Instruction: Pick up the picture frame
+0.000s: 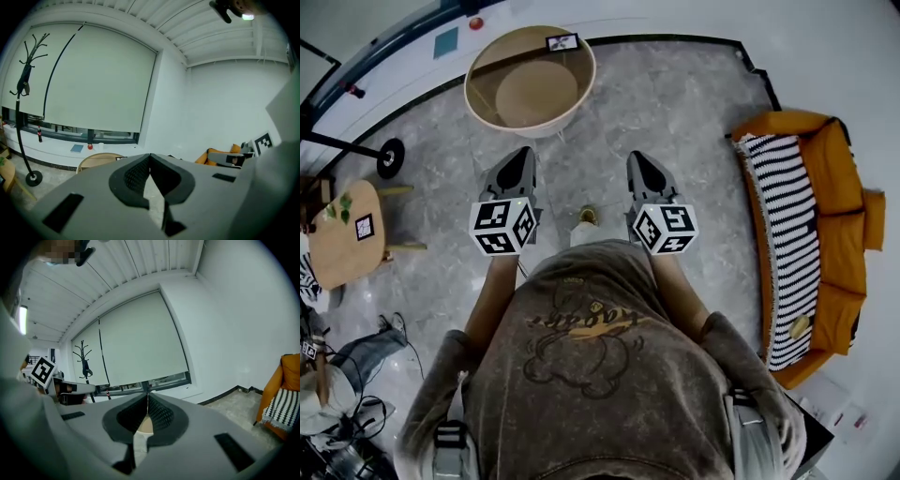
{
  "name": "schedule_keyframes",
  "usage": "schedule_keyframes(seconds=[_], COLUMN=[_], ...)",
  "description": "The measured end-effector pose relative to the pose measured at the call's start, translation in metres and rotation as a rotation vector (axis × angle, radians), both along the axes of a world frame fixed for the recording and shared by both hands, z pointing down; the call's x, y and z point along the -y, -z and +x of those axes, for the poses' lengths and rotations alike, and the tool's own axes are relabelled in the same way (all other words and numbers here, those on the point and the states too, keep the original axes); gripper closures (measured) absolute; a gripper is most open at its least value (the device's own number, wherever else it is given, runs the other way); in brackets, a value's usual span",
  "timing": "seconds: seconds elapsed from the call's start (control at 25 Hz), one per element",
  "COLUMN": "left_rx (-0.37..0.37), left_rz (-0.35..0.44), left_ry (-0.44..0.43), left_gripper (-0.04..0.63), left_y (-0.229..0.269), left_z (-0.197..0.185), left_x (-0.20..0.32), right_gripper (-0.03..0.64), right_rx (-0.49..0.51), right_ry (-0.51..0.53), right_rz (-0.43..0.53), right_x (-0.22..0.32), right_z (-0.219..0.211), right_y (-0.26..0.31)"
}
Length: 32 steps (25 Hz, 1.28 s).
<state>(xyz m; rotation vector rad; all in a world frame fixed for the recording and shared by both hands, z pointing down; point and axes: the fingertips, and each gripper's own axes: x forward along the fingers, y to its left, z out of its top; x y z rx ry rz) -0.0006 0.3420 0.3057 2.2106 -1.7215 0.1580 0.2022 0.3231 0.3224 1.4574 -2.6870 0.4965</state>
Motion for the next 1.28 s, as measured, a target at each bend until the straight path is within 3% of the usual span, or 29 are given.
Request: schedule_keyframes(seconds=[0.36,0.68,1.28], left_rx=[0.011,-0.001,-0.015], left_rz=[0.0,-0.012,-0.016], left_ry=[0.061,0.104,0.032], left_gripper=[0.577,0.577,0.577], left_y=[0.002,-0.009,-0.021], left_z=[0.0,-0.013,-0.02], left_x=[0.06,0.088,0.18], right_gripper=[0.598,0.597,0.597], right_rx=[0.007,-0.011,-0.018], right_ry=[0.056,0.117,0.054], right_rz=[-0.02,-0.039,-0.048], right_x=[0.072,0.099,0.176], right_z=[0.003,-0.013,-0.024], right_y=[-0.006,-0.018,-0.029])
